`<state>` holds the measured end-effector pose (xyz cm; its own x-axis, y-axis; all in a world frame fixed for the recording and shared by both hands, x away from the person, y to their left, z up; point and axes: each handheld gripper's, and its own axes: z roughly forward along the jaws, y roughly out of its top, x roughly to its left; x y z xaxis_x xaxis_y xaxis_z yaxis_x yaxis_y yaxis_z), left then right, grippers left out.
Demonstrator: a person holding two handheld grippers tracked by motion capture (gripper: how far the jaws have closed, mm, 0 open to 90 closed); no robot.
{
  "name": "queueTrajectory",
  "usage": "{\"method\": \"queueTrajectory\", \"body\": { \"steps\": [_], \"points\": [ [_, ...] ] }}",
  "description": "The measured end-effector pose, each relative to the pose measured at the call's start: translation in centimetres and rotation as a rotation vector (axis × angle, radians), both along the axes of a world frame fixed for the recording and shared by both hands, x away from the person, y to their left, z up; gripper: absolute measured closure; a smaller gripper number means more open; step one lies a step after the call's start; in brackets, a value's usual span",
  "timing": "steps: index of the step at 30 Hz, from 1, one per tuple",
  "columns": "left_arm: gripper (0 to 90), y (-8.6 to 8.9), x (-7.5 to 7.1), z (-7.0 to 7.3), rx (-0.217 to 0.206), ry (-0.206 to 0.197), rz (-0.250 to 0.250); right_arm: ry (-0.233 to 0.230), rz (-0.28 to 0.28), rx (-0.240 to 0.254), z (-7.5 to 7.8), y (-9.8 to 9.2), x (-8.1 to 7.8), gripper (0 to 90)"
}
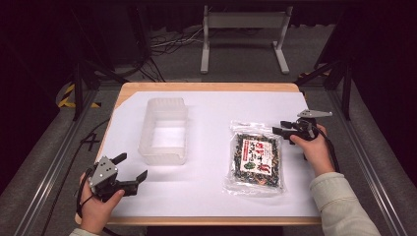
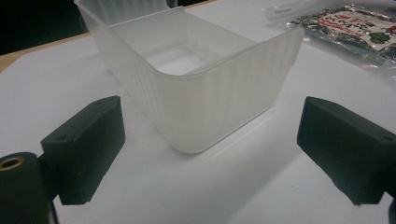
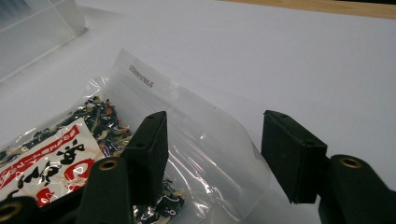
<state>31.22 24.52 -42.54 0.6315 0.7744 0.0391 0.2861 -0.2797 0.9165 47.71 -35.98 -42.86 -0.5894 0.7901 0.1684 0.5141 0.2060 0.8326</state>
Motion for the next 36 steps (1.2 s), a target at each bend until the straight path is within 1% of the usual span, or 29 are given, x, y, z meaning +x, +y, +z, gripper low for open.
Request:
{"method": "queueTrajectory", "body": {
  "steps": [4,6,8,10,12,15,18,20,25,30,31,34,36],
  "points": [
    [8.5,-0.1,0.0,-0.1,-0.006,0.006,0.0,0.025,0.004,-0.001,-0.4,0.1,0.1,46.2],
    [8.6,0.0,0.1,-0.1,-0.004,0.001,0.0,0.034,0.005,0.0,-0.6,0.1,0.2,46.0],
    [8.5,0.0,0.0,-0.1,-0.007,0.003,-0.002,0.043,-0.001,0.007,-0.7,0.1,0.2,45.3],
    [8.1,-0.1,0.0,0.0,0.001,-0.003,-0.006,0.052,0.0,0.009,-0.8,0.1,0.2,43.6],
    [7.8,-0.3,0.0,0.0,0.012,-0.007,-0.019,0.06,0.002,-0.006,-1.0,0.2,0.2,43.4],
    [7.6,-0.6,0.0,-0.1,0.029,-0.012,-0.026,0.066,0.0,-0.007,-1.0,0.2,0.2,42.5],
    [7.6,-0.6,-0.1,-0.1,0.028,-0.009,-0.027,0.072,-0.022,-0.027,-1.1,0.1,0.3,38.2],
    [7.6,-0.6,-0.1,-0.1,0.027,-0.009,-0.026,0.075,-0.024,-0.026,-1.2,0.1,0.3,38.1],
    [7.6,-0.5,0.0,-0.1,0.026,-0.008,-0.025,0.096,0.006,-0.036,-1.3,0.4,0.4,40.1],
    [7.6,-0.5,0.0,-0.1,0.027,-0.01,-0.026,0.109,0.013,-0.026,-1.3,0.3,0.5,41.9],
    [7.7,-0.5,0.0,-0.1,0.027,-0.009,-0.023,0.111,0.018,-0.027,-1.4,0.4,0.5,44.1],
    [7.7,-0.5,0.0,-0.1,0.026,-0.007,-0.024,0.115,0.021,-0.038,-1.4,0.5,0.4,47.3],
    [7.6,-0.5,0.0,-0.1,0.026,-0.009,-0.026,0.118,0.019,-0.035,-1.4,0.5,0.3,48.9]
  ]
}}
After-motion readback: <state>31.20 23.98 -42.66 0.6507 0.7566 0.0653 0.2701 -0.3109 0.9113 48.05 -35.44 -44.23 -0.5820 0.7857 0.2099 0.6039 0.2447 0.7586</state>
